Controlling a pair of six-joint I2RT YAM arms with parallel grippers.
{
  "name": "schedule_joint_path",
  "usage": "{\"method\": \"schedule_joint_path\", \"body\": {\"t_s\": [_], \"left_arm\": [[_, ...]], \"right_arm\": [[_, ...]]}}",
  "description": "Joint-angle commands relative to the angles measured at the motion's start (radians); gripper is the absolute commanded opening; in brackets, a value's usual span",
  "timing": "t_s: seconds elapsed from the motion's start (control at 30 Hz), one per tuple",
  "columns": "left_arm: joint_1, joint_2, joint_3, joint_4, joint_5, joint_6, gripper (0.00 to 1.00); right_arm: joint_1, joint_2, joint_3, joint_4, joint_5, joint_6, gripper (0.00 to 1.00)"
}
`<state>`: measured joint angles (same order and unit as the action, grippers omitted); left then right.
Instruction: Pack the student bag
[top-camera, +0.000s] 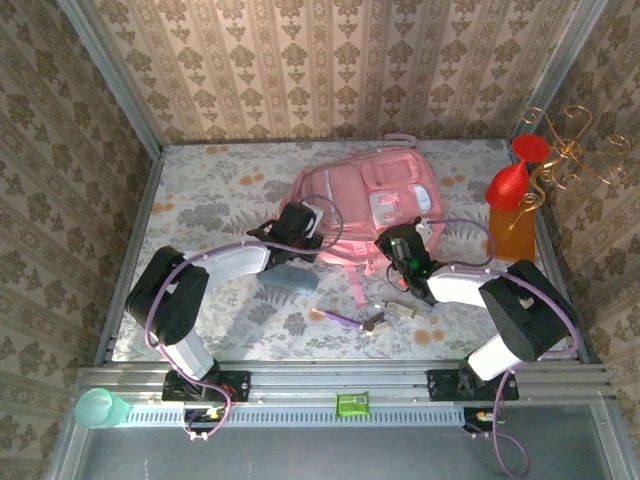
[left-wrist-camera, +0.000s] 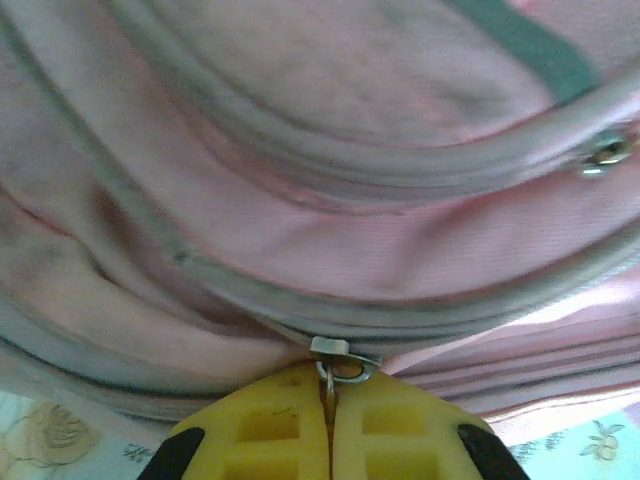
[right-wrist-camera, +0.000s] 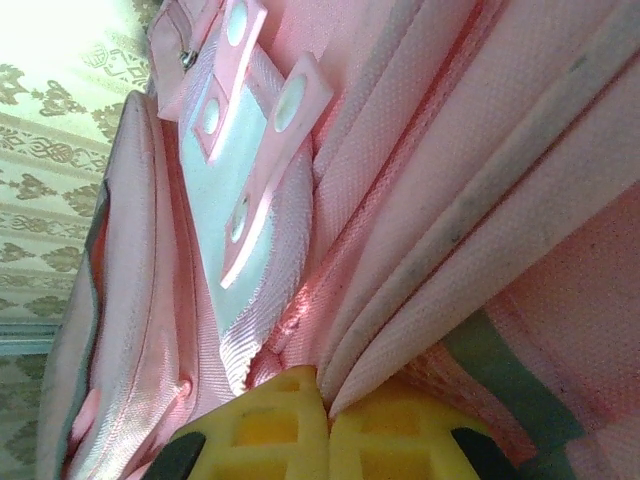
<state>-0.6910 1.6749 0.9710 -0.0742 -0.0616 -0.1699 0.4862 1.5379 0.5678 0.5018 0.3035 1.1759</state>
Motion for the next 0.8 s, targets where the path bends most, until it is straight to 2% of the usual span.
{"method": "schedule_joint_path", "body": {"t_s": [0.0,0.1,0.23,0.33,0.4,0.5,0.57,0.67,0.73,0.77], "left_arm": [[0.047,-0.029,0.018,-0.081,-0.159,0.052,0.0],[0.063,-0.062,0.024,-0.088,-0.088,0.067,0.0],[0.067,-0.111,0.011,-0.072,0.096,0.069,0.0],[0.067,-0.117,0.014,-0.022,0.26,0.049,0.0],[0.066,-0.107,0.038,0.016,0.332,0.026,0.0],[0.057,-0.083,0.092,0.048,0.412,-0.023,0.0],[0.043,-0.076,0.108,0.072,0.422,-0.057,0.0],[0.027,-0.062,0.119,0.086,0.387,-0.097,0.0],[0.02,-0.05,0.117,0.093,0.365,-0.115,0.0],[0.014,-0.044,0.116,0.094,0.35,-0.124,0.0]], "right_arm": [[-0.065,-0.019,0.044,-0.133,0.106,-0.166,0.0],[-0.115,-0.011,0.099,-0.19,0.018,-0.264,0.0],[-0.167,0.038,0.207,-0.289,-0.109,-0.384,0.0],[-0.18,0.115,0.353,-0.404,-0.178,-0.47,0.0],[-0.191,0.186,0.472,-0.493,-0.228,-0.532,0.02],[-0.209,0.274,0.677,-0.688,-0.265,-0.619,0.14],[-0.21,0.282,0.739,-0.763,-0.267,-0.653,0.27],[-0.209,0.214,0.701,-0.774,-0.323,-0.646,0.44],[-0.206,0.151,0.621,-0.73,-0.423,-0.601,0.55],[-0.204,0.119,0.574,-0.703,-0.475,-0.57,0.64]]}}
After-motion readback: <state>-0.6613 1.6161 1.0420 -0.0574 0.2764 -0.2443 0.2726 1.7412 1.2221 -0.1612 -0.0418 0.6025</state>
